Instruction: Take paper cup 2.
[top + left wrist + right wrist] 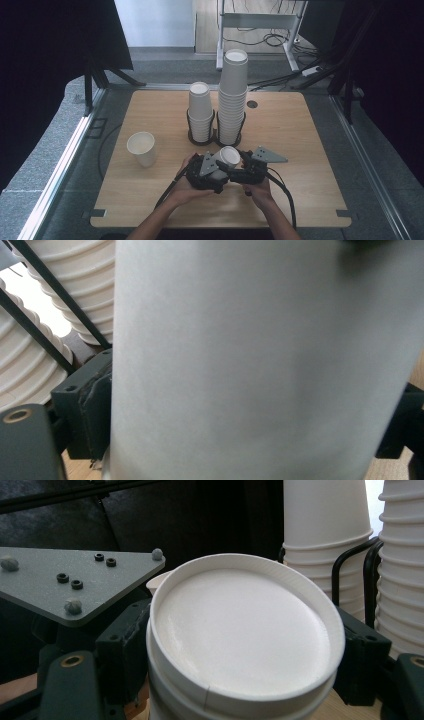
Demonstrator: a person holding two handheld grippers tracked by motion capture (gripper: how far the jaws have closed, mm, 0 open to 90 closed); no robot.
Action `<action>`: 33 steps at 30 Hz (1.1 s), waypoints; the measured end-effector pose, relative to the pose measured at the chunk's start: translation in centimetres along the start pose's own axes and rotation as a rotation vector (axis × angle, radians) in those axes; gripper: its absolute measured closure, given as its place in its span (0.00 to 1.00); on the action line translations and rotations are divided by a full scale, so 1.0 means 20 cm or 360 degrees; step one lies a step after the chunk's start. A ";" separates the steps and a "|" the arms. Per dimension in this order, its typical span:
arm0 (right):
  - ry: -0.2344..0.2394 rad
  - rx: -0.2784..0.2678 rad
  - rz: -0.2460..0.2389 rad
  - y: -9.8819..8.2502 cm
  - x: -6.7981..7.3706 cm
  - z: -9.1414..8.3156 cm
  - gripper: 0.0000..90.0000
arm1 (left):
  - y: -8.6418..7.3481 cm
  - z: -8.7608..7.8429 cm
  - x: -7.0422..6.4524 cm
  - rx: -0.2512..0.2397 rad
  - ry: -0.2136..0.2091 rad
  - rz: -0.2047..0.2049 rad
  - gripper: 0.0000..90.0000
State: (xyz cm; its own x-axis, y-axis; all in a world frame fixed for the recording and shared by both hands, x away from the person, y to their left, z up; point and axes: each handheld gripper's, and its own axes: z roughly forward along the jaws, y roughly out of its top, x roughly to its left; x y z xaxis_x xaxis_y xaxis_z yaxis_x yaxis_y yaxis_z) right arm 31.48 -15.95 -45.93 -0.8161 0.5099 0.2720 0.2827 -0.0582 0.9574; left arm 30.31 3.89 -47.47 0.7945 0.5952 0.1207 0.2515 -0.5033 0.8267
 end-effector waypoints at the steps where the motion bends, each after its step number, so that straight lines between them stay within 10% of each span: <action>1: 0.0000 0.0003 0.0002 0.00 0.00 0.00 0.25 | 0.00 0.00 0.00 0.0008 0.0001 0.0004 0.11; 23: -0.0093 -0.0029 -0.0038 0.05 0.00 -0.06 0.08 | 0.00 -0.02 0.05 0.0040 0.0034 0.0003 0.13; 33: -0.0137 0.0026 -0.0190 0.18 -0.06 -0.20 0.07 | 0.00 -0.04 0.10 0.0082 0.0075 0.0038 0.13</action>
State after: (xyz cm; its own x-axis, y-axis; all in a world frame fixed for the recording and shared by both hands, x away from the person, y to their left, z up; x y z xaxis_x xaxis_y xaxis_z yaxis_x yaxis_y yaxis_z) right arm 31.44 -20.19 -42.40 -0.7984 0.5841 0.1462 0.1948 0.0208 0.9806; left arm 31.41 5.52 -46.81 0.7737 0.6112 0.1668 0.2622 -0.5486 0.7939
